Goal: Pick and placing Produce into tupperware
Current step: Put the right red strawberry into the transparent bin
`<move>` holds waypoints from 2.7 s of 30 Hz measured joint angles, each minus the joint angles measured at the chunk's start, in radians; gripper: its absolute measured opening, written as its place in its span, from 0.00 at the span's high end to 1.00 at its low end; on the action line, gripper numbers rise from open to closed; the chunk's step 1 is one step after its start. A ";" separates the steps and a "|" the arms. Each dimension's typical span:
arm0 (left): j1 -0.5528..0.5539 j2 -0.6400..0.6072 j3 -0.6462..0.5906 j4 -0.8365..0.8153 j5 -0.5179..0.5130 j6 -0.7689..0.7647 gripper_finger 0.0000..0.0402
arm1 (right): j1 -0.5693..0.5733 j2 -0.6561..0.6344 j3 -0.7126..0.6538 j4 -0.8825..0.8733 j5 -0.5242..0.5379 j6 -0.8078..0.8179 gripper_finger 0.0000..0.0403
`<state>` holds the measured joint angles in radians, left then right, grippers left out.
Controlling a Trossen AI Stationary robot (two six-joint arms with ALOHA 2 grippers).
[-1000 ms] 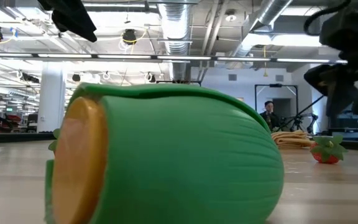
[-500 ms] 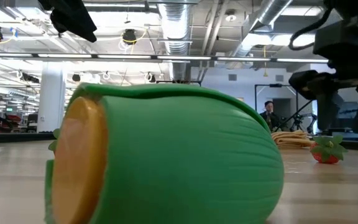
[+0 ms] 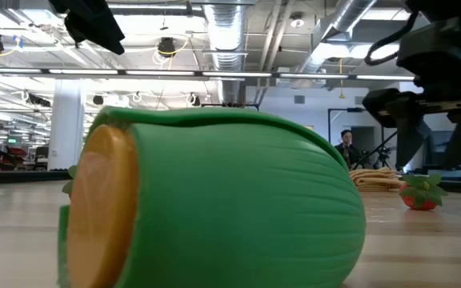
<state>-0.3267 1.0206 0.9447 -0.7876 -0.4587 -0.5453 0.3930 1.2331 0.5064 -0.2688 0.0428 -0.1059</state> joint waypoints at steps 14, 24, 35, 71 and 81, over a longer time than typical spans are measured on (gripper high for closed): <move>0.000 0.000 0.000 0.000 -0.013 0.000 0.50 | -0.023 0.000 0.000 0.026 -0.067 -0.052 0.42; 0.000 0.000 0.000 0.000 -0.020 0.000 0.50 | -0.036 0.071 0.011 0.086 -0.069 -0.052 0.42; 0.000 0.000 0.000 0.001 -0.017 -0.003 0.50 | -0.033 0.199 0.069 0.083 -0.119 -0.059 0.43; 0.000 0.000 0.000 0.001 -0.015 -0.005 0.50 | -0.034 0.227 0.075 0.068 -0.129 0.156 0.57; 0.000 0.000 0.000 0.001 -0.014 -0.003 0.50 | -0.036 0.222 0.075 0.064 -0.128 0.226 0.57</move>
<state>-0.3269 1.0210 0.9443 -0.7868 -0.4728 -0.5480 0.3573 1.4552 0.5809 -0.2050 -0.0856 0.1203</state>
